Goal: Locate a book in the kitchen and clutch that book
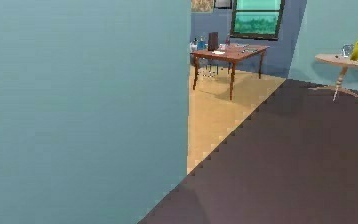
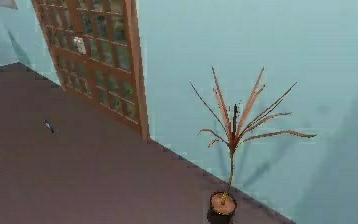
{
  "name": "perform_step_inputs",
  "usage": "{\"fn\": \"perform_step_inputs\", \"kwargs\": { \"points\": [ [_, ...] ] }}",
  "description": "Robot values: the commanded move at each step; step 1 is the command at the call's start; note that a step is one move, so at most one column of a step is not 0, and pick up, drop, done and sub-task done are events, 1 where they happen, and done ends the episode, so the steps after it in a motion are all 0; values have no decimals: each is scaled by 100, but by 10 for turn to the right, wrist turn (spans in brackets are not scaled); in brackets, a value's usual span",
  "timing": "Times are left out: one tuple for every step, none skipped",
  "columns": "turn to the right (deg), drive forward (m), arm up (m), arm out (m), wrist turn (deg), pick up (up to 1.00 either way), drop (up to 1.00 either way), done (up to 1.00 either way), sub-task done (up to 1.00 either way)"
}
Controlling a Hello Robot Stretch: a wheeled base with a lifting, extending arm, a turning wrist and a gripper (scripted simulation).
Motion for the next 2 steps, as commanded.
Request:
{"fn": "perform_step_inputs", "kwargs": {
  "points": [
    [270,0,0,0,0,0,0,0,0],
    [0,100,0,0,0,0,0,0,0]
  ]
}}
